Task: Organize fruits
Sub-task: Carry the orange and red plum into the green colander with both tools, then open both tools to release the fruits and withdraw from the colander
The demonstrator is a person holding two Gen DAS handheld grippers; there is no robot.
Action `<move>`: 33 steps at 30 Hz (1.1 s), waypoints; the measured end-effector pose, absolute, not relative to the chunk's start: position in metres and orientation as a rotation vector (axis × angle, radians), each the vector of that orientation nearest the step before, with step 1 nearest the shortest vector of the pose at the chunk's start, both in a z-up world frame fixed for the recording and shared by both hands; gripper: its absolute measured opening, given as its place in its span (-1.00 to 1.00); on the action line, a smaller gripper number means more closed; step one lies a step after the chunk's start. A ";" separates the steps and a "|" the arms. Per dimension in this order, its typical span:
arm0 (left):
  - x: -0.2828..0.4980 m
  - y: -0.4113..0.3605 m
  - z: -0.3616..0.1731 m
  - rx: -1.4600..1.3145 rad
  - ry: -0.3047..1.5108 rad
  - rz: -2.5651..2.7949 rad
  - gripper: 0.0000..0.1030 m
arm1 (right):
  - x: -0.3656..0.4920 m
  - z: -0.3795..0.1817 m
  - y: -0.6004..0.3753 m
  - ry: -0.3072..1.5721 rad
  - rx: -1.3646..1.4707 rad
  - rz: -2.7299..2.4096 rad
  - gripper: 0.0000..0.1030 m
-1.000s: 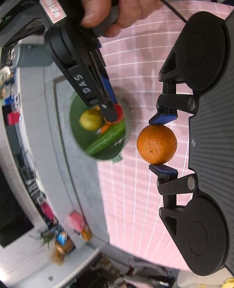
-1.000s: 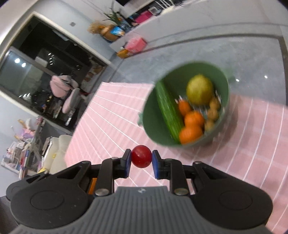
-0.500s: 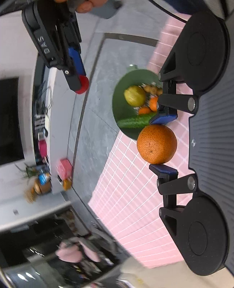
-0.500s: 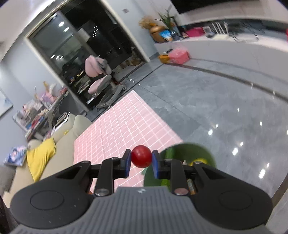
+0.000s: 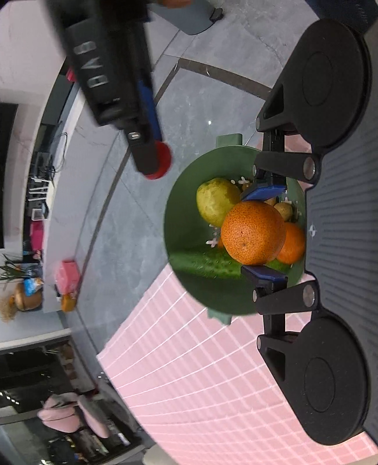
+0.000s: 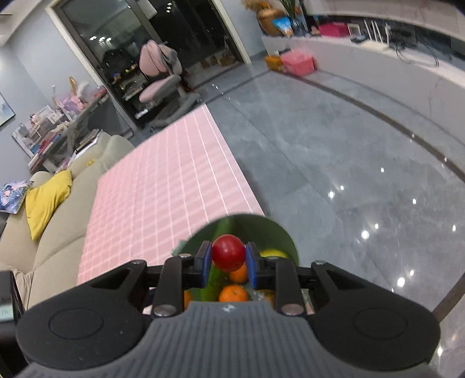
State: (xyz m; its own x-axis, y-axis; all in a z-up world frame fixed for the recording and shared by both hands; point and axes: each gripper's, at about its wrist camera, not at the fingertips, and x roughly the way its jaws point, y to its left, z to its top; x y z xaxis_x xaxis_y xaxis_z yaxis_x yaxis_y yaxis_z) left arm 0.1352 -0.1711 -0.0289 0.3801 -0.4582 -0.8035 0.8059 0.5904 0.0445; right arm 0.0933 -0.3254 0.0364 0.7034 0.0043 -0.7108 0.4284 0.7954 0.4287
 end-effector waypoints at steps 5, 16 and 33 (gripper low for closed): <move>0.139 -0.179 -0.040 0.483 0.885 -0.843 0.02 | 0.095 0.005 -0.328 0.802 0.631 -0.257 -0.60; 0.134 -0.187 -0.063 0.515 0.963 -0.816 0.03 | 0.124 -0.045 -0.318 1.010 0.538 -0.166 -0.54; 0.123 -0.149 -0.009 0.315 0.925 -0.766 0.64 | 0.108 -0.003 -0.317 0.920 0.436 -0.152 -0.14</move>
State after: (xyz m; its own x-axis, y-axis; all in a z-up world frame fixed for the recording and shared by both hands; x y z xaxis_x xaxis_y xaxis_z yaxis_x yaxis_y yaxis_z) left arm 0.1235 -0.1493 -0.0089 0.3667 -0.4562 -0.8108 0.7117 0.6989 -0.0714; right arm 0.1078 -0.3169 -0.0033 0.6020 0.0574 -0.7964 0.3100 0.9024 0.2993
